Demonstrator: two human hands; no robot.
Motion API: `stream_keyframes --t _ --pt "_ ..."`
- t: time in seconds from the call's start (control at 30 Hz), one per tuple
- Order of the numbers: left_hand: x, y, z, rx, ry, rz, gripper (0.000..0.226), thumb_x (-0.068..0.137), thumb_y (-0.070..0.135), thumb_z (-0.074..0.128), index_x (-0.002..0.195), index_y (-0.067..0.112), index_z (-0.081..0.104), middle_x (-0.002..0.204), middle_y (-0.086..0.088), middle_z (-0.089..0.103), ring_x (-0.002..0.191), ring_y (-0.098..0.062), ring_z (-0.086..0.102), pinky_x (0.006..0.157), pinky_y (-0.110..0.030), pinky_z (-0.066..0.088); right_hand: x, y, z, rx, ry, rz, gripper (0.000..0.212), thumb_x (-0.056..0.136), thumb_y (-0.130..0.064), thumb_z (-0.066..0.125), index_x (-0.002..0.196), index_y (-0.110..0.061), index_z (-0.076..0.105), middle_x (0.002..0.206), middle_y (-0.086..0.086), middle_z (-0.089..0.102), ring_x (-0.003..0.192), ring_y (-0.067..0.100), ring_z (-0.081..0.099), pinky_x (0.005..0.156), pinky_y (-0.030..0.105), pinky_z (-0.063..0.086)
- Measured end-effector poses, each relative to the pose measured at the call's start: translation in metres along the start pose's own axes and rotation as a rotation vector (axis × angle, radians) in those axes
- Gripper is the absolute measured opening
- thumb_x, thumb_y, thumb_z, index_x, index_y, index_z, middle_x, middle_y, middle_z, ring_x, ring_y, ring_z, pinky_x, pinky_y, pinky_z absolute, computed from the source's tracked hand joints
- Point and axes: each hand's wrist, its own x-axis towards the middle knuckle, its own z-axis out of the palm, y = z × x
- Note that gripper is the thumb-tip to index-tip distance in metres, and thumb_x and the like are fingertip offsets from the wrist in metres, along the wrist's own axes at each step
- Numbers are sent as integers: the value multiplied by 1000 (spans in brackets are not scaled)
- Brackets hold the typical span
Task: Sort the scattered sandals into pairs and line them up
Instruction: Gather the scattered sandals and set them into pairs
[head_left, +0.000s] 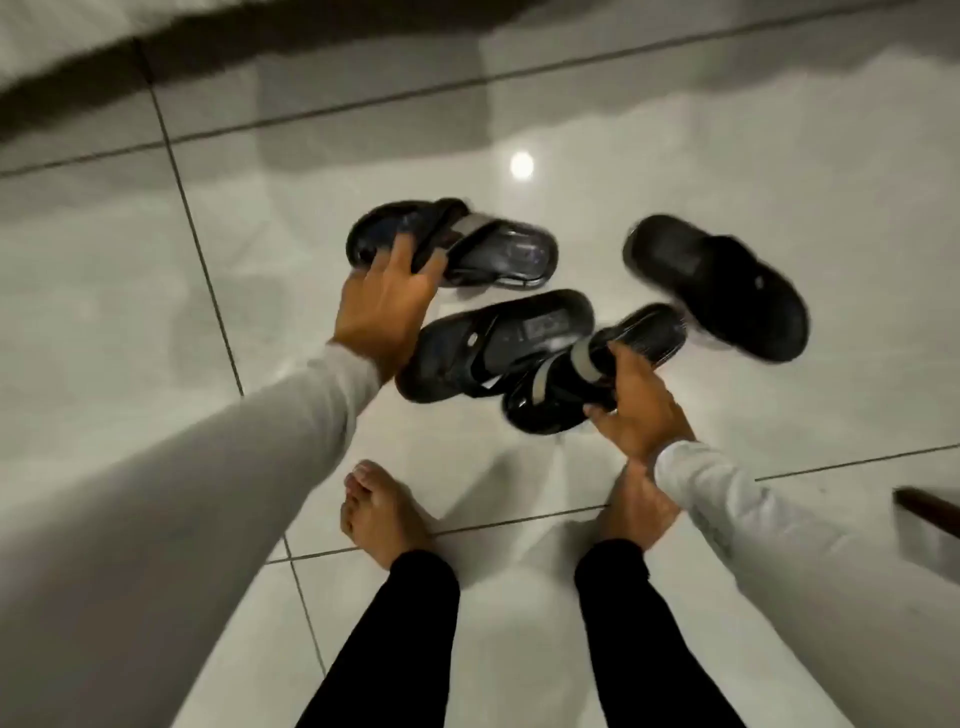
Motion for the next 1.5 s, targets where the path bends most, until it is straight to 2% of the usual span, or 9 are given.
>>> stream_keyframes --t 0.17,0.33,0.6,0.7,0.87,0.97,1.1,1.23,1.5 --pt "63 9 13 277 -68 129 40 89 9 66 128 13 63 148 -21 35 130 -42 44 100 -57 45 24 4 22 -186 107 107 37 88 -22 65 122 -10 56 124 21 63 108 48 62 89 52 54" --pt "24 -20 10 273 -129 35 29 98 24 59 124 16 67 136 -15 51 120 -38 54 96 -53 48 -28 10 10 -283 269 37 36 90 -28 64 119 -10 52 110 15 66 97 42 66 73 45 54" --pt "-100 -111 21 -69 -163 -216 31 99 36 51 104 11 68 106 -13 73 99 -35 68 91 -45 45 -94 -48 14 -375 306 -228 55 88 -3 61 138 -22 49 125 10 51 104 33 58 78 47 60" --pt "-124 -134 38 -117 -186 -269 26 100 32 49 104 13 67 100 -10 74 95 -34 70 87 -42 46 -88 -98 26 -283 213 -276 54 93 -15 52 141 -37 41 134 2 43 113 27 55 93 43 56" --pt "-143 -171 65 -194 -160 -346 24 100 30 52 103 10 65 99 -13 73 94 -37 70 86 -42 46 -48 -196 68 -361 117 -516 52 93 -6 48 142 -23 50 133 15 47 114 38 52 91 48 51" --pt "-141 -185 71 -310 -184 -405 24 100 27 51 105 9 65 105 -17 72 98 -40 69 88 -44 47 -23 -242 96 -406 19 -511 61 93 -6 51 149 -27 39 149 13 37 121 41 53 95 50 52" --pt "-135 -189 70 -701 -191 -488 26 97 18 48 116 7 63 112 -25 69 103 -47 65 88 -49 54 -4 -269 114 -406 -31 -468 70 101 -8 47 159 -31 16 165 14 18 129 42 50 95 49 53" --pt "-140 -177 70 -916 -161 -485 32 99 12 45 124 8 64 114 -22 71 108 -43 65 94 -52 54 -5 -252 97 -406 -70 -345 78 96 -3 49 159 -32 13 167 12 14 137 40 45 100 49 49" --pt "-114 -71 62 -767 -317 -316 34 97 20 51 131 14 58 127 -12 66 117 -39 62 92 -50 54 -10 -106 16 -384 -91 18 65 99 -17 50 157 -25 22 159 13 27 133 39 49 99 50 47"
